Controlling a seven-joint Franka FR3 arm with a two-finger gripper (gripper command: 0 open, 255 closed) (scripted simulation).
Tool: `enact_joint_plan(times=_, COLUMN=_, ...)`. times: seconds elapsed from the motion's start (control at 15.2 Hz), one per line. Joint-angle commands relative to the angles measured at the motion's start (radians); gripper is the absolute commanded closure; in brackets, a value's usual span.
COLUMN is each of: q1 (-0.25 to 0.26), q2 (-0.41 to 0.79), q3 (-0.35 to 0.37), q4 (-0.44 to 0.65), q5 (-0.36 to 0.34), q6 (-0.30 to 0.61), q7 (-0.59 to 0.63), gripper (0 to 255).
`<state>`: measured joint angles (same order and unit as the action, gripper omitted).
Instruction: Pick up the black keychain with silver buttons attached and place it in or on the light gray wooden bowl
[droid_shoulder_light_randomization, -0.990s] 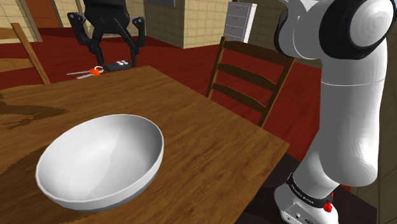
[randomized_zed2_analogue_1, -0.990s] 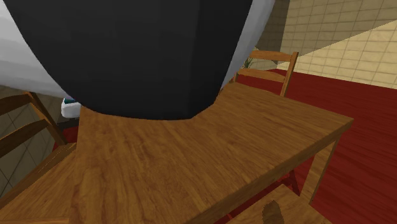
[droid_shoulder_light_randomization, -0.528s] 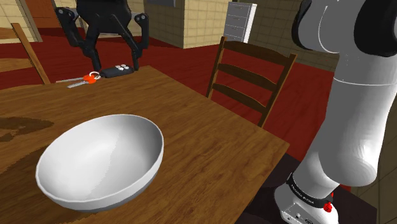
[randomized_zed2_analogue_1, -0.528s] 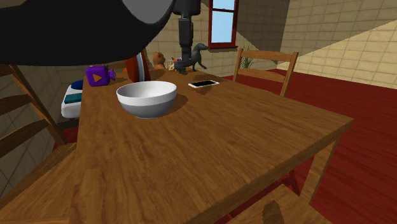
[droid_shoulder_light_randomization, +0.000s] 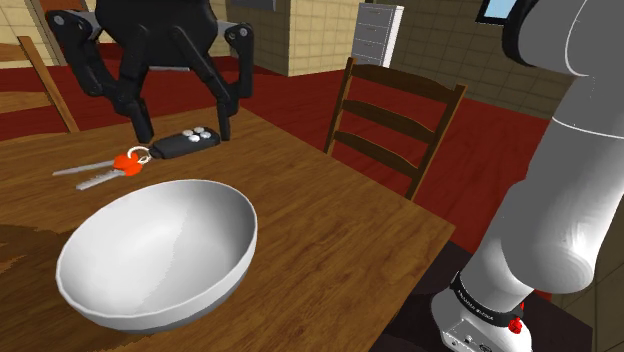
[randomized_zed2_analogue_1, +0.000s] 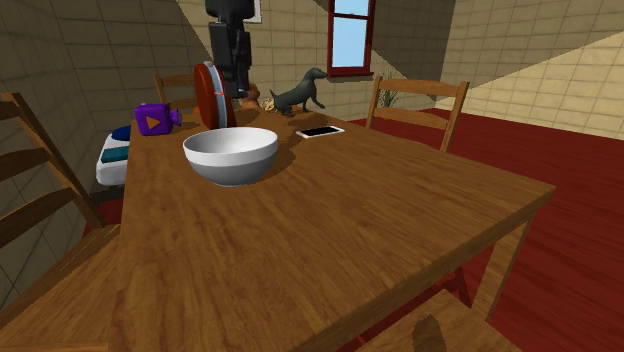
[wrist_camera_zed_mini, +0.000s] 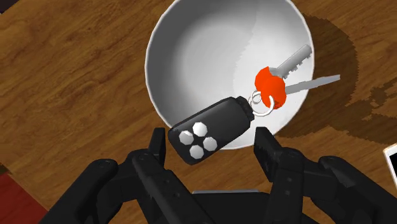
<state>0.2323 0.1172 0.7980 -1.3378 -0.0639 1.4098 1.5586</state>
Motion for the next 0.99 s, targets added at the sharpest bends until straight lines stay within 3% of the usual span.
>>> enact_joint_plan(times=0.0, q1=-0.008, q2=-0.029, q3=0.0, q4=-0.049, q5=0.021, q6=0.028, q7=0.0, gripper=255)
enact_joint_plan(times=0.92, q1=-0.038, q2=-0.111, q3=-0.018, q4=-0.315, q5=0.08, q6=0.236, q7=-0.043, gripper=255)
